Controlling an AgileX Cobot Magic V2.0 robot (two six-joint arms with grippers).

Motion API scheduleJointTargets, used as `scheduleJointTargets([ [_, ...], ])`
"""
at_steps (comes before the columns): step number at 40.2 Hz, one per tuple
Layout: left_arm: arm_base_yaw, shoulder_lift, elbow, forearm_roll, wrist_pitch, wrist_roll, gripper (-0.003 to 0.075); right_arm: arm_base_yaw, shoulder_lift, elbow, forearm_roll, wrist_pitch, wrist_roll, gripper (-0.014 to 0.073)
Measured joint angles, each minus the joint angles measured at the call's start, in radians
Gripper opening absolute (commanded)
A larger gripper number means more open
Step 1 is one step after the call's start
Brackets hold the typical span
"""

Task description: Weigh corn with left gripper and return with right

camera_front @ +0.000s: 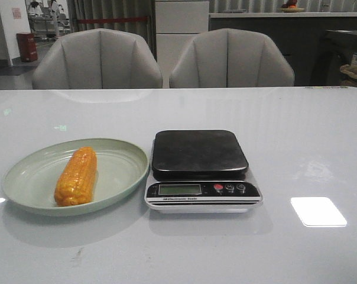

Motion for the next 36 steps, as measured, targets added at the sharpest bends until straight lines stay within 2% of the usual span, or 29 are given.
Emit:
scheduleJointTargets([
  [5,0.127,0.000,0.063,-0.064,-0.142,0.006,0.0121,0.000,0.000,0.000,0.000,0.000,0.000,0.0167],
  [12,0.356,0.000,0.205,-0.182,-0.316,0.065,0.0121,0.000,0.000,0.000,0.000,0.000,0.000,0.0167],
  [20,0.553,0.000,0.333,-0.211,-0.438,0.072,0.0121,0.000,0.000,0.000,0.000,0.000,0.000,0.0167],
  [29,0.588,0.000,0.396,-0.191,-0.568,0.072,0.0121,0.000,0.000,0.000,0.000,0.001,0.000,0.0167],
  [36,0.588,0.000,0.396,-0.175,-0.590,0.072,0.0121,0.000,0.000,0.000,0.000,0.001,0.000,0.0167],
])
